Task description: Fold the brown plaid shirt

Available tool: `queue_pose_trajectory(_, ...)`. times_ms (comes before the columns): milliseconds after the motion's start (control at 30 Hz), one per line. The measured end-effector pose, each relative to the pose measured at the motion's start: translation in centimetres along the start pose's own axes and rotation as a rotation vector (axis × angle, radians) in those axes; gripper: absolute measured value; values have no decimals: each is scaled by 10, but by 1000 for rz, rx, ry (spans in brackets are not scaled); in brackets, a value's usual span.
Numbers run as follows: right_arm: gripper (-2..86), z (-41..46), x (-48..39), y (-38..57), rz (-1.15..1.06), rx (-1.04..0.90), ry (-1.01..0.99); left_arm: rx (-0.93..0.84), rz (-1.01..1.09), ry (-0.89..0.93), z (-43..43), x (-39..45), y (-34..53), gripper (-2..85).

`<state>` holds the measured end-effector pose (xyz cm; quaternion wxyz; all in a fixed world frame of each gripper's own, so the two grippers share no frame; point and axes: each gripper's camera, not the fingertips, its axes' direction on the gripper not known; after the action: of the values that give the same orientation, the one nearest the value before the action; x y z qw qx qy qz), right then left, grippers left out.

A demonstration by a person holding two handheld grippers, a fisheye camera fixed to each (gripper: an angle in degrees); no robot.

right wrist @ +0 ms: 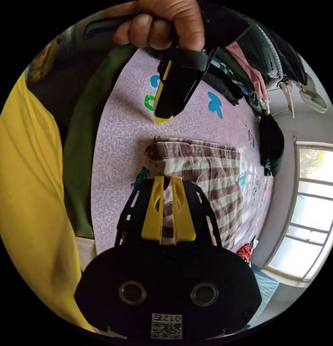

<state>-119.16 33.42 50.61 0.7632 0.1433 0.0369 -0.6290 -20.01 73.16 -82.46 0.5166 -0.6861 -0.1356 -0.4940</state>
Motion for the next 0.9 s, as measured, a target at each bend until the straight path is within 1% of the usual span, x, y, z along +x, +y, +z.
queue_pose_trajectory(67,19,-6,9,3,96,18,-63,6,-37,45,8,-10,2,11)
queue_pose_trajectory(167,12,-19,28,22,236,88,-158,46,-115,185,21,-30,9,27)
queue_pose_trajectory(233,10,-25,34,33,259,126,-162,89,-181,341,34,-47,14,53)
queue_pose_trajectory(400,7,-35,42,61,260,207,-159,186,-228,537,54,-63,23,118)
queue_pose_trajectory(467,7,-37,49,77,272,234,-165,225,-244,648,64,-68,30,137)
queue_pose_trajectory(533,7,-36,56,89,289,254,-182,269,-262,801,80,-76,39,159)
queue_pose_trajectory(600,7,-38,60,99,296,276,-197,287,-274,839,89,-79,42,173)
queue_pose_trajectory(800,8,-41,67,137,233,341,-211,260,-312,780,111,-79,20,186)
queue_pose_trajectory(900,9,-40,77,156,239,366,-243,210,-316,671,121,-77,-1,172)
